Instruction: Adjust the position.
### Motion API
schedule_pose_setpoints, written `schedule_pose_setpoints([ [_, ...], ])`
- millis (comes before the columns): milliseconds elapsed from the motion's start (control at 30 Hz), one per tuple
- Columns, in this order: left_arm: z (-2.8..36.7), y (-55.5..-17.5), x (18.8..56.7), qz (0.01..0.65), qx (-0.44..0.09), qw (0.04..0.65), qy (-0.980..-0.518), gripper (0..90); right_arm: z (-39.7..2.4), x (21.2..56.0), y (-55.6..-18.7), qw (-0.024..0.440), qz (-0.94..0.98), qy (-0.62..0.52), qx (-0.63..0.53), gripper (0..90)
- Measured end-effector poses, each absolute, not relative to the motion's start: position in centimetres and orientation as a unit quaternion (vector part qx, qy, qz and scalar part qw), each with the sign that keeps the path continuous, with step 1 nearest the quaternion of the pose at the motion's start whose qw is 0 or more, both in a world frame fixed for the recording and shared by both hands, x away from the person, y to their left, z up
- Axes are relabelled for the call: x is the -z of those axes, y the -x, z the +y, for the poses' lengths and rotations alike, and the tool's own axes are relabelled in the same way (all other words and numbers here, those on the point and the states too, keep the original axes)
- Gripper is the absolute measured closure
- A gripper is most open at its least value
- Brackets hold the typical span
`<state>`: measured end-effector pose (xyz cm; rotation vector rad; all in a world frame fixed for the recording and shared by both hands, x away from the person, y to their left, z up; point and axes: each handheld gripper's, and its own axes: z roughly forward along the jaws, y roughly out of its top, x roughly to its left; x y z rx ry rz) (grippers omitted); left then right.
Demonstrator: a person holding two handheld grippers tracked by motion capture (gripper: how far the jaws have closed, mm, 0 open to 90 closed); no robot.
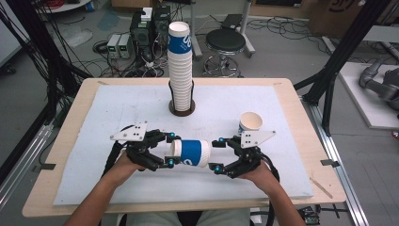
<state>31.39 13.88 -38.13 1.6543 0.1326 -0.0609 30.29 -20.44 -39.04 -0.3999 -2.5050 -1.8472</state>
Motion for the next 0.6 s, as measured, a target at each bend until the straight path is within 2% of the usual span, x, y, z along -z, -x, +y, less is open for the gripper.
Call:
schedule_pose_setpoints([
  [600, 12.6, -31.3, 38.2, 0.041, 0.051, 0.688, -0.723, 30.8, -19.7, 39.2, -30.1, 0.037, -0.793, 0.115, 0.597, 17.7],
])
